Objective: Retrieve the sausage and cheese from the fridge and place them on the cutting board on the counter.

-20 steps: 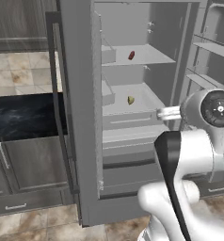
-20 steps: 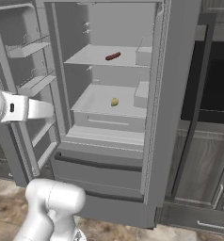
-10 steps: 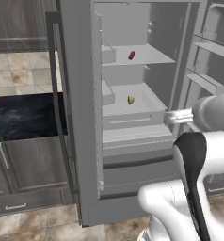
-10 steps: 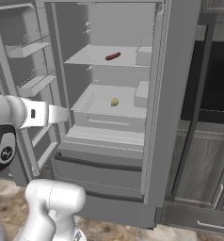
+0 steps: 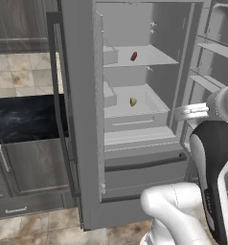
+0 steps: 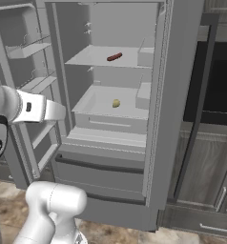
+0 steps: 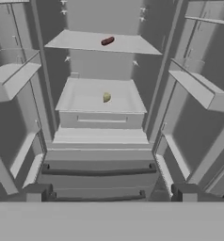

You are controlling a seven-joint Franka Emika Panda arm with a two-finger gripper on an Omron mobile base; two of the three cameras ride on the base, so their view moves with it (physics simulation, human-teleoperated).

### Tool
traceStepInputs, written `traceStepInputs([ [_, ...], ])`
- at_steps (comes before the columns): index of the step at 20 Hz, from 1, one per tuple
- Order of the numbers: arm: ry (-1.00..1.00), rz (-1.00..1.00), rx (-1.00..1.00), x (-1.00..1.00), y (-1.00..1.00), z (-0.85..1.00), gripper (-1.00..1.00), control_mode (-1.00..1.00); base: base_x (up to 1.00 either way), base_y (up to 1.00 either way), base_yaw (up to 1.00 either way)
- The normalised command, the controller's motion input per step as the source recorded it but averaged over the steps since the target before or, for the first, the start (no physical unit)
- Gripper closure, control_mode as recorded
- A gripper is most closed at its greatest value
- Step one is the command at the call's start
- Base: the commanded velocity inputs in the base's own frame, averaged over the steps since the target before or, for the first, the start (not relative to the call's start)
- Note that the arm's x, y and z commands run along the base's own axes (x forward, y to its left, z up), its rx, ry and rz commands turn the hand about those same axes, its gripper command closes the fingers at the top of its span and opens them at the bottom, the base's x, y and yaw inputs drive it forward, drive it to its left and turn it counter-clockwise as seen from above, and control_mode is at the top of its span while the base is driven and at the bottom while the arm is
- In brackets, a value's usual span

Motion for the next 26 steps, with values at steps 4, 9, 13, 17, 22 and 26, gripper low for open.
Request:
traceStepInputs([
  [4, 0.04, 0.13, 0.00, 0.00, 0.00, -0.13, -1.00, -1.00, 0.00, 0.00, 0.00],
  [9, 0.06, 0.12, 0.00, 0.00, 0.00, -0.05, -1.00, -1.00, 0.00, 0.00, 0.00],
  [13, 0.00, 0.00, 0.00, 0.00, 0.00, 0.00, -1.00, -1.00, 0.00, 0.00, 0.00],
  [17, 0.00, 0.00, 0.00, 0.00, 0.00, 0.00, -1.00, -1.00, 0.00, 0.00, 0.00],
  [22, 0.00, 0.00, 0.00, 0.01, 0.00, -0.01, -1.00, -1.00, 0.00, 0.00, 0.00],
  [26, 0.00, 0.00, 0.00, 0.25, -0.02, -0.08, -1.00, -1.00, 0.00, 0.00, 0.00],
])
